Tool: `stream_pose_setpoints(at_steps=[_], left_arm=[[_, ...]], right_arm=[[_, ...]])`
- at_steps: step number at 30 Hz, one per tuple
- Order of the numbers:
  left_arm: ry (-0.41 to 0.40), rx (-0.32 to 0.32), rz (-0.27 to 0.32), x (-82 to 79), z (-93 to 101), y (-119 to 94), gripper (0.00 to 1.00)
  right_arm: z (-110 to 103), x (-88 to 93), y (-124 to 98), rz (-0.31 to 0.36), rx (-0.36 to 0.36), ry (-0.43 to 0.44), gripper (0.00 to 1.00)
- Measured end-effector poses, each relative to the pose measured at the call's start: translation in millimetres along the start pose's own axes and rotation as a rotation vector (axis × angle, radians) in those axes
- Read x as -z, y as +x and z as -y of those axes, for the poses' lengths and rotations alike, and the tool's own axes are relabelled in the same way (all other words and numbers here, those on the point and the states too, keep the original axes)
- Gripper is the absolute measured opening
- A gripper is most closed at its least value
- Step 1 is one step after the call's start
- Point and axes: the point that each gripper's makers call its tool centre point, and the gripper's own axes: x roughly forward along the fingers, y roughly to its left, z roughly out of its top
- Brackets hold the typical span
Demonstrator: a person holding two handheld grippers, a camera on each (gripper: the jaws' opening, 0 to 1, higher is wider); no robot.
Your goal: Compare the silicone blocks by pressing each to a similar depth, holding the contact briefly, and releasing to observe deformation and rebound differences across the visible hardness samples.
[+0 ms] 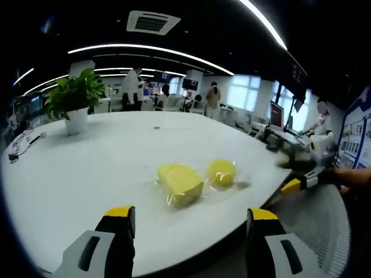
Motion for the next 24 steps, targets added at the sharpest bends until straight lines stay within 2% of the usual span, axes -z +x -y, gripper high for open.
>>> stream_pose_setpoints(at_steps=[6, 11, 13, 15, 24], left_arm=[[0.002, -0.008, -0.009, 1.6, -1.0, 0.1, 0.80], [0.006, -0.004, 0.001, 0.9, 0.0, -1.2, 0.79], [0.009, 0.016, 0.014, -1.8, 3.4, -1.0, 0.79], [0.020, 0.006, 0.023, -4.1, 2.1, -1.2, 0.78], [0.042, 0.027, 0.000, -0.9, 6.7, -0.2, 0.79]], right_arm=[[1.2, 0.8, 0.1, -0.003, 0.009, 0.009, 0.87], [-4.0, 7.2, 1.3, -0.039, -0.020, 0.005, 0.88], [-3.5, 6.4, 1.2, -0.036, -0.018, 0.008, 0.88], [-2.5, 5.1, 1.6, -0.031, -0.017, 0.009, 0.88], [-3.5, 5.6, 2.0, -0.038, -0.028, 0.003, 0.88]])
